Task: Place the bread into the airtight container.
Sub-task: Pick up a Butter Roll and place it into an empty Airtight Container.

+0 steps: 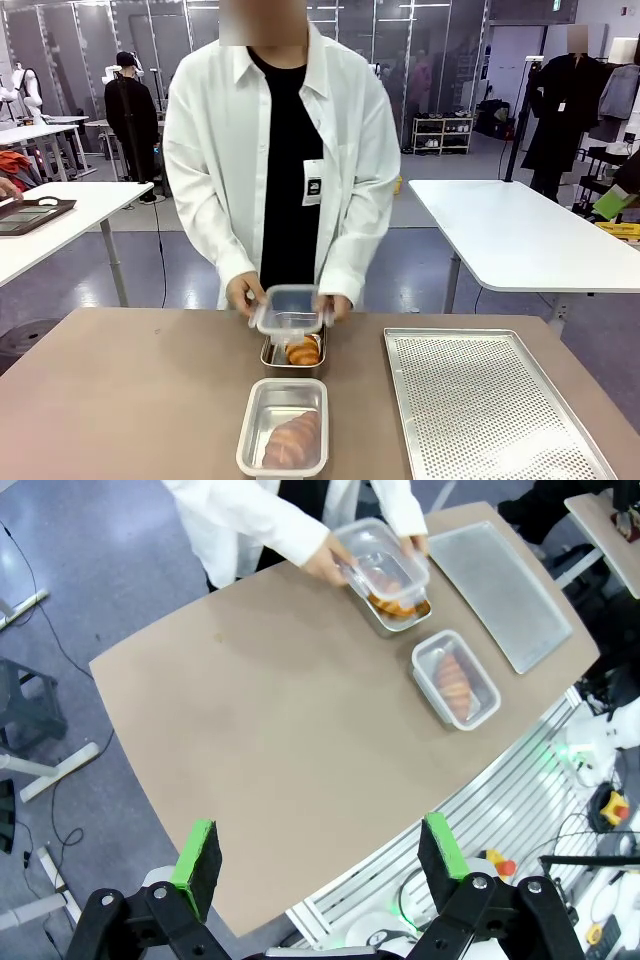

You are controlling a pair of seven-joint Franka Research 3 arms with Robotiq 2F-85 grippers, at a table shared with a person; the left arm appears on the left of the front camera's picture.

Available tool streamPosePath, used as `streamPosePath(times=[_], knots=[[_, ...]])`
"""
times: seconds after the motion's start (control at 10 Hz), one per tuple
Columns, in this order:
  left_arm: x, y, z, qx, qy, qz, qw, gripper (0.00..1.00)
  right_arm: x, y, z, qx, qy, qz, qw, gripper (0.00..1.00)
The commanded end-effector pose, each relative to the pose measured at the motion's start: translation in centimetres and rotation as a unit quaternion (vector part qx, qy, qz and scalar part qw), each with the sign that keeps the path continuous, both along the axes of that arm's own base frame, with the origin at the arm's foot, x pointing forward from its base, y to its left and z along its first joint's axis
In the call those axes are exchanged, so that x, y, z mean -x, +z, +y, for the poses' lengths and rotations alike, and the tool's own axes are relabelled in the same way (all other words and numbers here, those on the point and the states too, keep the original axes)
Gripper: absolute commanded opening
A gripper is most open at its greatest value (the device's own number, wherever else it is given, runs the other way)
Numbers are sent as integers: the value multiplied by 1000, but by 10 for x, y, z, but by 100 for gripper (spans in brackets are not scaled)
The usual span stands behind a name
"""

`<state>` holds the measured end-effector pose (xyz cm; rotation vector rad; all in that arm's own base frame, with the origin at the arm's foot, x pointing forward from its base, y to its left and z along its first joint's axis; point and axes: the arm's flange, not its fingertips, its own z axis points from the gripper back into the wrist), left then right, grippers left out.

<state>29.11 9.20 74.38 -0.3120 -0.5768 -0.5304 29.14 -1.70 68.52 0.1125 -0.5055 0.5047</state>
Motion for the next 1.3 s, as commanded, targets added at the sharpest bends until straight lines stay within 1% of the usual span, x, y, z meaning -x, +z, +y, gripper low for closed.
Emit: streamPosePath(times=[0.0,1.2], knots=[[1,2,1,-7,-7,-2,1000,100,1,1,-3,1,8,0,1000,100],[1,2,1,-7,-7,-2,1000,100,1,1,-3,1,8,0,1000,100]])
